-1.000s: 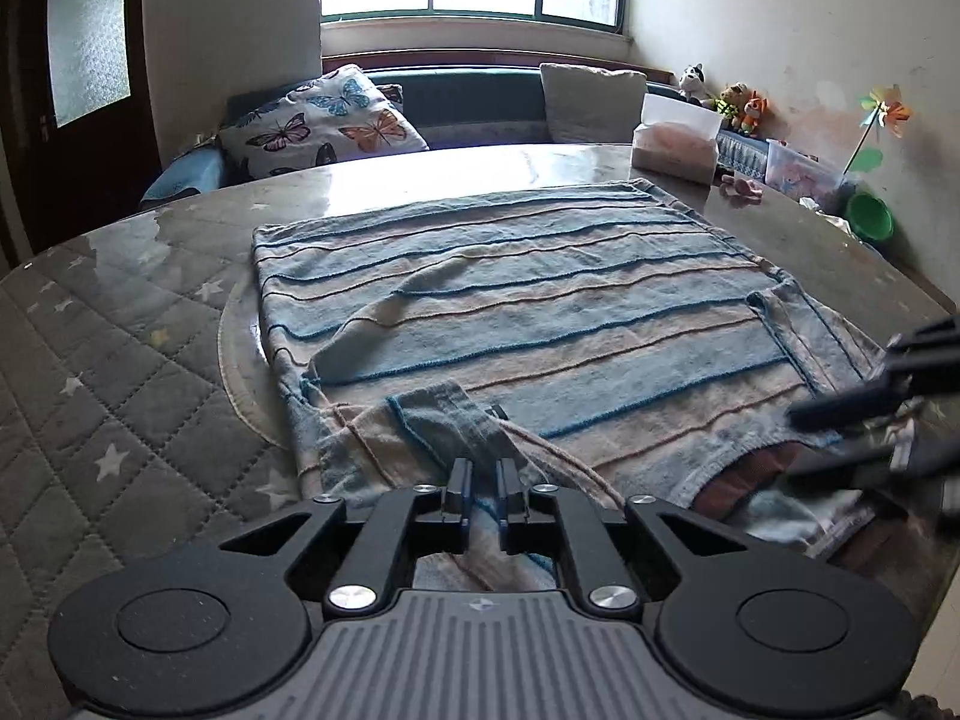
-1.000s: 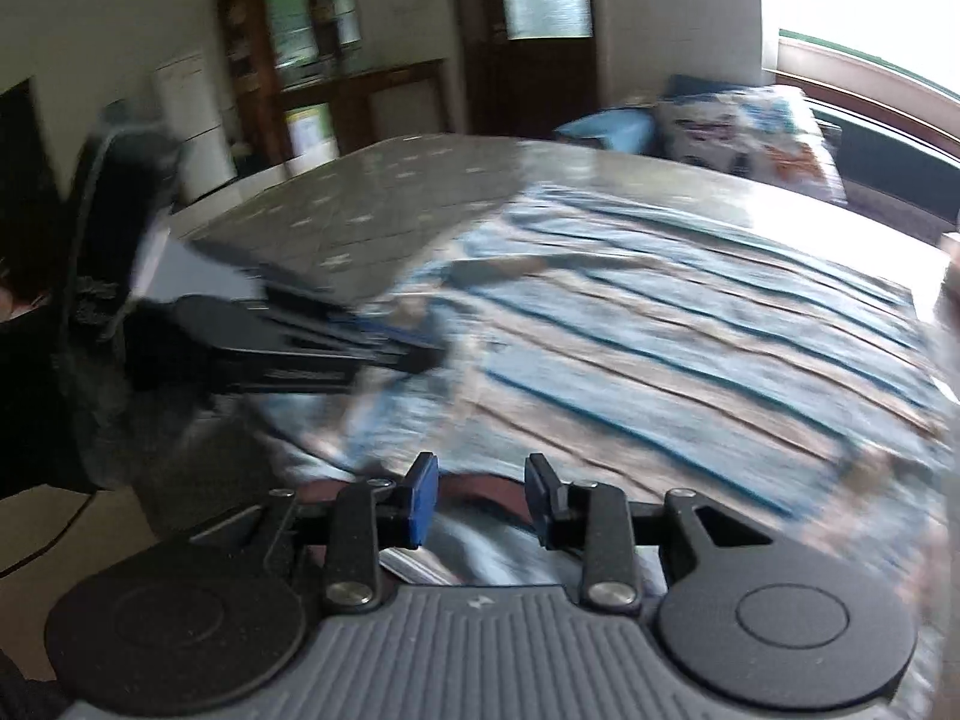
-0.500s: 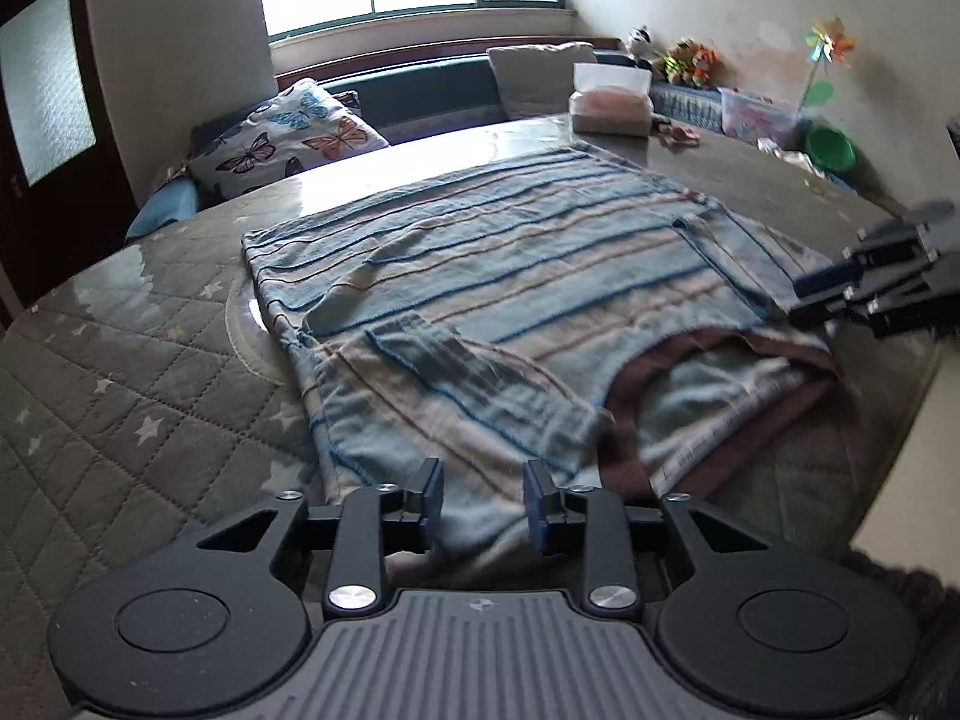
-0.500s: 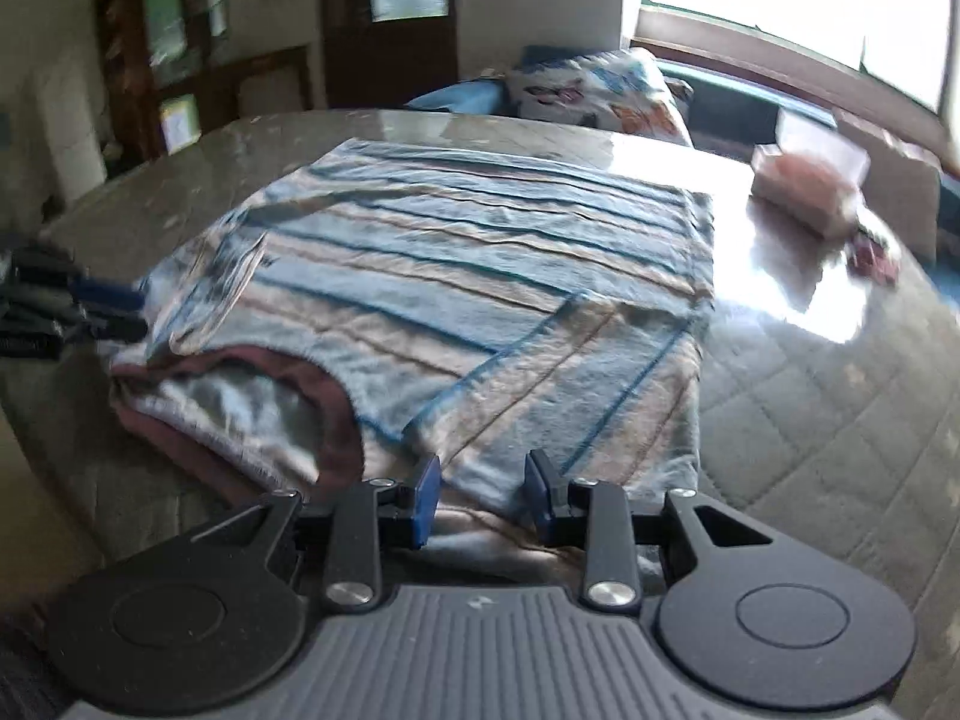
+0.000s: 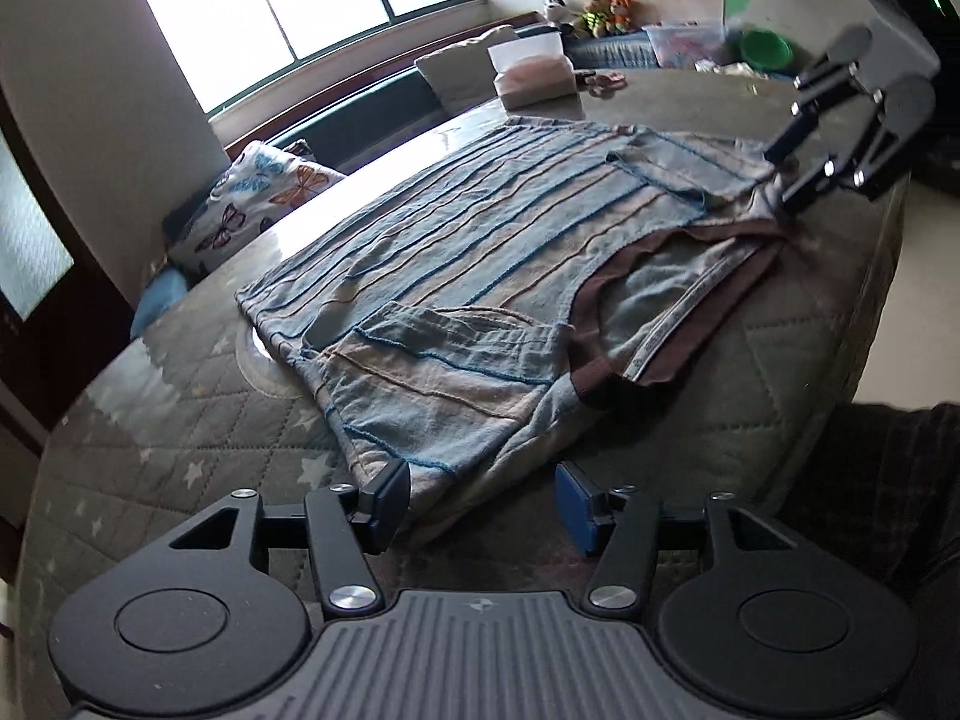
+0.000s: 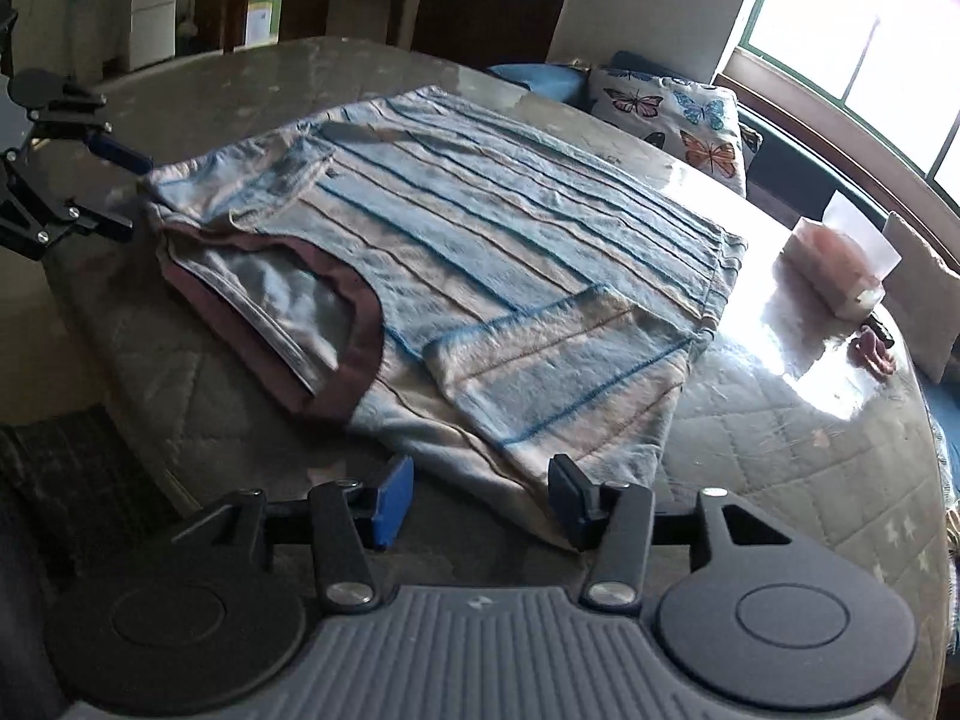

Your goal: Fold clothes

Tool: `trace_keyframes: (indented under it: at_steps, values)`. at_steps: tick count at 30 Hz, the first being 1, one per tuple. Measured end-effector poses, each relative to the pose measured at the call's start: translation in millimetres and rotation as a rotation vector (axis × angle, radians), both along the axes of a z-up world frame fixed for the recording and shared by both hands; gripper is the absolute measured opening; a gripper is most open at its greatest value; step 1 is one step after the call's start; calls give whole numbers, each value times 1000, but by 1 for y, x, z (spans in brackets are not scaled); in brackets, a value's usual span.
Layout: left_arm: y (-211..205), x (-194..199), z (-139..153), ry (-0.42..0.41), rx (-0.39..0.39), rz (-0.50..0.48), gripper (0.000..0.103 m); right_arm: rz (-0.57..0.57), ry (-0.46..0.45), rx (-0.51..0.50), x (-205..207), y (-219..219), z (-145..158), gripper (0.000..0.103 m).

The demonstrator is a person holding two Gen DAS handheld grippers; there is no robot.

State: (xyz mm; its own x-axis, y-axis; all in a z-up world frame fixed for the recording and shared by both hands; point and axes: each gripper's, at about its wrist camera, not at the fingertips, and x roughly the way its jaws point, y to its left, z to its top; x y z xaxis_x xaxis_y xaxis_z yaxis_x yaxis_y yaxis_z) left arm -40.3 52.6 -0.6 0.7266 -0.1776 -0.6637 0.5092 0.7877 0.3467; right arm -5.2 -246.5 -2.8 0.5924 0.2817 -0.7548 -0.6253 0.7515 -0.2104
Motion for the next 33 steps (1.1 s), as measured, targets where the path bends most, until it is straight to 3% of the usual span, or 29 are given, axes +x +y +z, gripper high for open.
trace_keyframes:
  at_steps: [7, 12, 13, 19, 21, 22, 23, 26, 33]
  values:
    - [0, 13, -3, 0, 11, -52, 57, 17, 10, 1, 14, -3, -3, 47]
    - [4, 24, -1, 33, 8, -92, 35, 25, 28, 2, 23, -4, -2, 32]
    - [5, 25, -1, 39, 9, -97, 34, 25, 30, 2, 23, -5, -2, 27]
    - [8, 28, -2, 45, 9, -93, 33, 30, 42, 9, 27, -7, -2, 25]
    - [6, 28, -2, 41, 7, -82, 28, 26, 43, 19, 27, -7, -2, 16]
    - [4, 27, -3, 38, 10, -77, 24, 24, 43, 23, 26, -6, -3, 13]
    - [3, 26, -3, 34, 11, -70, 13, 22, 42, 27, 25, -6, -3, 11]
    - [2, 20, -1, 8, 2, -33, 7, 4, 18, 35, 20, -6, -1, 6]
    - [8, -12, 28, -78, -64, 5, 5, -19, -80, 68, -11, -12, 27, 5]
